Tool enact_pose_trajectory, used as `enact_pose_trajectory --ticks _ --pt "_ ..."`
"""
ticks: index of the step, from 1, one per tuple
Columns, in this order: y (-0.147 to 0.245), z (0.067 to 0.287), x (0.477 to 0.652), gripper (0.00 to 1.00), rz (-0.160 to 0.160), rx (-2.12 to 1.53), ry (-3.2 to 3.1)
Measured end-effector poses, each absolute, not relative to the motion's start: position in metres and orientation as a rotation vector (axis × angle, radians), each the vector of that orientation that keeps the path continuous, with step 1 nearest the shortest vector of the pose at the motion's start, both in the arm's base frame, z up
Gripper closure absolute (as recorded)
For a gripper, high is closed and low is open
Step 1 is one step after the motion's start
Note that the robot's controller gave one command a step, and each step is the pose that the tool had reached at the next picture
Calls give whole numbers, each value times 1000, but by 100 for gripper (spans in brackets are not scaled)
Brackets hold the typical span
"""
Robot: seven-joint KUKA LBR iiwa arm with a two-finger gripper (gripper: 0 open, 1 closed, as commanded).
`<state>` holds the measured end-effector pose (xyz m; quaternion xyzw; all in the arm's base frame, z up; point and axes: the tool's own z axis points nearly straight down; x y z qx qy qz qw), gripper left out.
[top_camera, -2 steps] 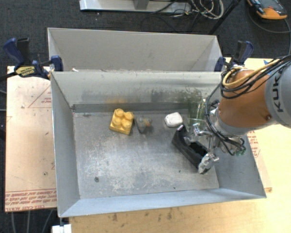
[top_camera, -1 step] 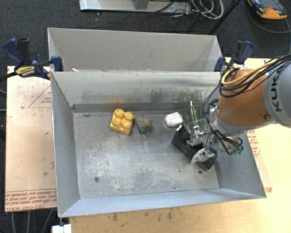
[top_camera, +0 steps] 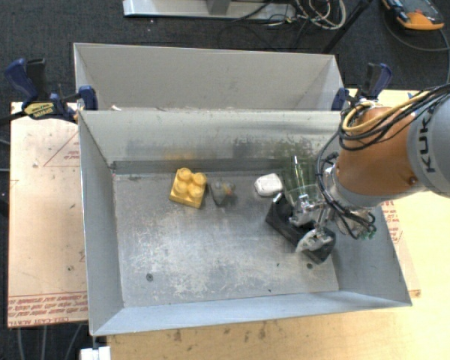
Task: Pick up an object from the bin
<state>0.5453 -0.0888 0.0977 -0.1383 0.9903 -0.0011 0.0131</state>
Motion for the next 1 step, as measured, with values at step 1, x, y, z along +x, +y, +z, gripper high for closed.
enact_pose_trajectory --ticks 1 --pt "-118 251 539 100 -3 -665 3066"
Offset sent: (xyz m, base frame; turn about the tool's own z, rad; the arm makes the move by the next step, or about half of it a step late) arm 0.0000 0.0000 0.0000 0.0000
